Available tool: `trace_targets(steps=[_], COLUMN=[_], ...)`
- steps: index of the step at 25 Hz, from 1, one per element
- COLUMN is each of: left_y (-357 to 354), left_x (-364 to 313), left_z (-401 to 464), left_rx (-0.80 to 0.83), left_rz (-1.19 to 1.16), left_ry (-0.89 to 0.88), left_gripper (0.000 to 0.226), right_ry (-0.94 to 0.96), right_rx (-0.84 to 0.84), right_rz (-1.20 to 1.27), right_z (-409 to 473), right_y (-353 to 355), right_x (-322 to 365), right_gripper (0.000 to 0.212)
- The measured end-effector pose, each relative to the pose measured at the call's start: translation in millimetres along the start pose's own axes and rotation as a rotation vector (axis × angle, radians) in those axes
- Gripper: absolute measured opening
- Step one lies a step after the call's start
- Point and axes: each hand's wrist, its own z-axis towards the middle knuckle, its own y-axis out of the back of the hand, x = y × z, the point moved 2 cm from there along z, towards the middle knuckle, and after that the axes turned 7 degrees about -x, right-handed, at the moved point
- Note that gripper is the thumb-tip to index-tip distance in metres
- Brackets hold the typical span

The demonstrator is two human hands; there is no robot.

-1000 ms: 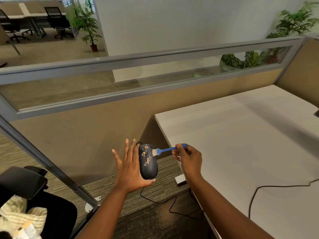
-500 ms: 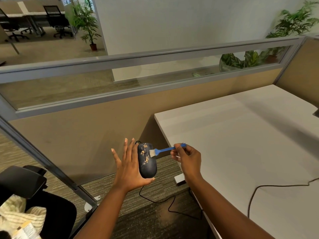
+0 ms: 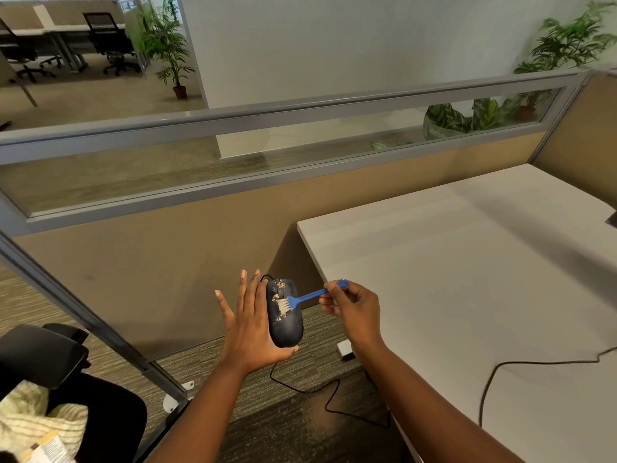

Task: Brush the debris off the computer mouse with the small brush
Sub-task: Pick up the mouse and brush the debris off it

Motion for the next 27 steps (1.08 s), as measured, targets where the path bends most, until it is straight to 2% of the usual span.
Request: trace_targets(steps=[6,12,14,18,23,25,27], left_y=[-3,-4,-4,-6,-6,-6,-6], left_x=[1,-4,-4,-3,-5,-6,-6], left_z=[3,6,7,7,8,8,8], left_rx=[-0.002,-0.005,-0.004,0.016,0.02,0.014,0.008], left_rz=[0.005,-0.02,-0.022,0.009,-0.009,-0.027,-0.009], left_ry=[0.005,0.002,0.001,0.013,0.011,0.01,0.01], left_gripper=[0.133,0.133,0.133,0.134,0.135,0.134,0.135], right_ry=[0.025,0.057,0.091,0.114,0.169,0.203,0.227], right_rx=[-0.112,0.143,0.109,-0.037,0.194,0.197,0.127], right_rz=[-0.038,-0.107,-0.155,-0.094,-0.232,-0.274,-0.264], right_z=[6,-4,-3,4,-5,-7,-5], right_y=[12,1,3,14,3,0,2], right_x=[-1,1,1,3,2,1,3], right_gripper=[0.007,0.009,0.008,0.006,0.007,0.007,0.007])
